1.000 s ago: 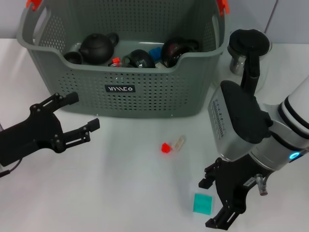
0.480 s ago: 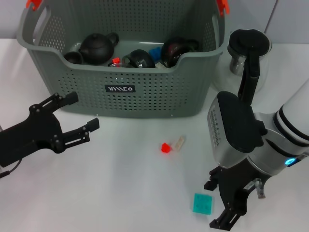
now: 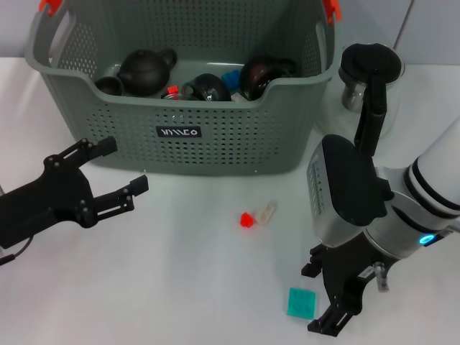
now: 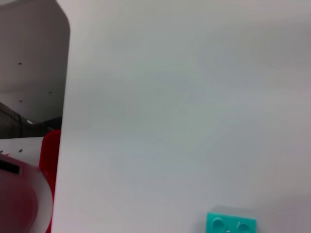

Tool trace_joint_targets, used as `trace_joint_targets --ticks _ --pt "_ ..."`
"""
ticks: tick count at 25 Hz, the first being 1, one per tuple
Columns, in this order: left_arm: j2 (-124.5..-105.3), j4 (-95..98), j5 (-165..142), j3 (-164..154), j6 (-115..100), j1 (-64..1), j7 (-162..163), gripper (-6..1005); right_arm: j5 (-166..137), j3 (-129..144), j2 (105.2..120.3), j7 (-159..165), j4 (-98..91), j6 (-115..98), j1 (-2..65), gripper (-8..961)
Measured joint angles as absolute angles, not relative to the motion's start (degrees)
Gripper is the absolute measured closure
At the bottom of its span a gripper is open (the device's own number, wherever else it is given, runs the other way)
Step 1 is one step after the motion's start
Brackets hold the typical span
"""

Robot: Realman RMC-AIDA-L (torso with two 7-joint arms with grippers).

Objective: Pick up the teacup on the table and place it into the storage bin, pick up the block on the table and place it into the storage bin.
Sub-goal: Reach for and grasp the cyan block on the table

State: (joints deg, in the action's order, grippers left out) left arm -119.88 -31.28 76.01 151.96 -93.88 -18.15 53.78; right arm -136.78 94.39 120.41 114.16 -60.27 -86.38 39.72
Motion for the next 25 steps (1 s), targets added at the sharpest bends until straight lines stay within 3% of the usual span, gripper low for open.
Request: trace_joint_targets --ticks 25 --pt "-119.97 -31.3 75.6 152.0 -94.0 -17.4 53.8 115 -138.6 97.2 120.31 118.8 -60.9 -80.9 40.0 9"
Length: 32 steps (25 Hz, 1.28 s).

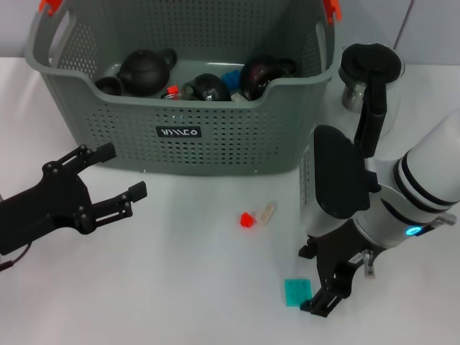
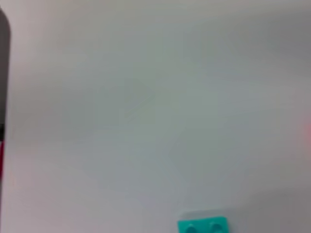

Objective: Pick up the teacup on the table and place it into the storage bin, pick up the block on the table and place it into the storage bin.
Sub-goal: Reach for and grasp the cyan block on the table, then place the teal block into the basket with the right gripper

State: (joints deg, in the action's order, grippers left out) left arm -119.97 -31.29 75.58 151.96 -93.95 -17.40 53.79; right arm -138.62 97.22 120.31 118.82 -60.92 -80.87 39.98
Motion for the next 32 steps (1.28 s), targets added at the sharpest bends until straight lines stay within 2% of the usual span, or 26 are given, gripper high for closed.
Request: trace_joint_targets --ticks 19,25,32 --pt "-119.97 -30.7 75.6 151.9 -94.2 -16.7 53.8 114 -137.2 100.4 120.41 118.3 -61.1 -81.1 39.7 31" --pt "-119.97 -30.7 75.6 152.0 -94.6 -16.6 53.8 114 -137.2 100.5 120.51 118.7 -61.1 -81.2 39.9 215" --pt "-119.97 -30.7 75.6 152.0 -94.7 -16.5 53.8 115 -137.1 101.4 120.49 118.8 -62.2 -81.8 39.8 364"
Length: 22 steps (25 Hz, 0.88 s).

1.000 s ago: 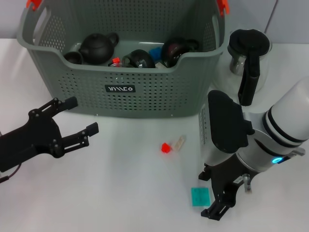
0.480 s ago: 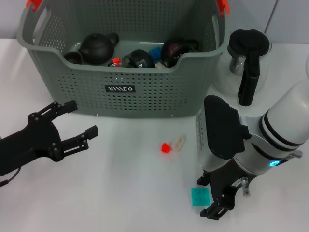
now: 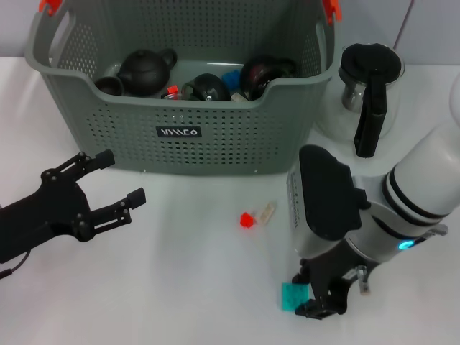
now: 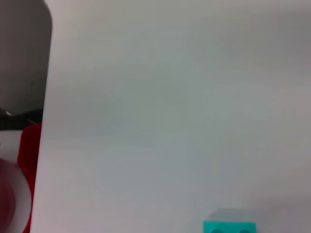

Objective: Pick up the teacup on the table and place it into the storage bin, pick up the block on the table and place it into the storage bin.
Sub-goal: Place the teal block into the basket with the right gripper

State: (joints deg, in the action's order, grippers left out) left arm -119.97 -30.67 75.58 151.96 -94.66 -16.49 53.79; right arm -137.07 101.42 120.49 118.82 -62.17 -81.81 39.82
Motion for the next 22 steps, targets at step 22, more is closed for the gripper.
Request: trace_joint_targets --ticks 22 --pt "-119.97 -30.7 76.0 152.0 -94.9 -16.7 54.4 114 -132.8 69.7 120.27 135.5 -95.1 -96.0 44.4 513"
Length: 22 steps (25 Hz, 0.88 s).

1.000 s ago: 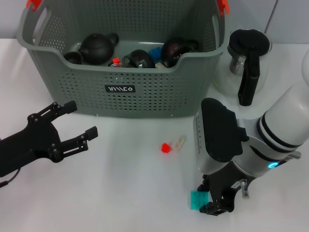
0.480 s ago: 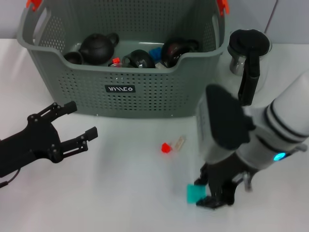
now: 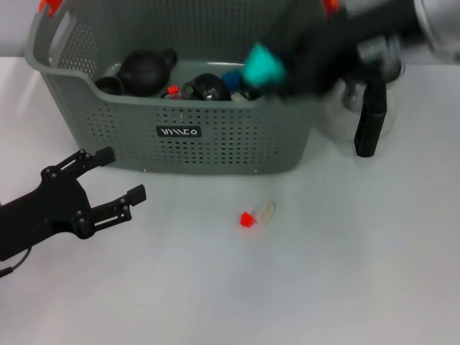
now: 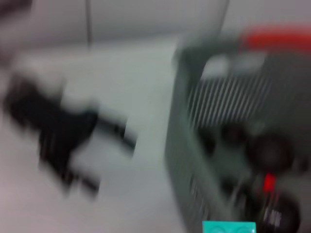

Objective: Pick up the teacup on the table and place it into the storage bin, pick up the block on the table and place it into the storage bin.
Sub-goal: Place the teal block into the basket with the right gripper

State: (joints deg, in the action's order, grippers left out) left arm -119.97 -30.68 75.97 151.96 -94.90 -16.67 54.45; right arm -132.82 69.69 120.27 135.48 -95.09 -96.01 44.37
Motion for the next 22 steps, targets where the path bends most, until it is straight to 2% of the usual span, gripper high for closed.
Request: trace_joint_targets --ticks 6,16,22 --pt "-119.97 -30.7 76.0 152.0 -95.2 -16.9 54.5 114 -133.0 69.2 120.26 138.9 -87.6 -81.1 49.1 497" --pt "-120.04 -30.7 75.9 152.0 -94.9 -16.9 54.5 114 -141.2 70.6 120.0 135.2 -50.8 -57.4 60.6 471" --pt "-120.13 -30.3 75.6 152.0 -94.7 -16.9 54.4 114 -144.5 72.9 120.38 136.0 -47.3 -54.3 63.5 455"
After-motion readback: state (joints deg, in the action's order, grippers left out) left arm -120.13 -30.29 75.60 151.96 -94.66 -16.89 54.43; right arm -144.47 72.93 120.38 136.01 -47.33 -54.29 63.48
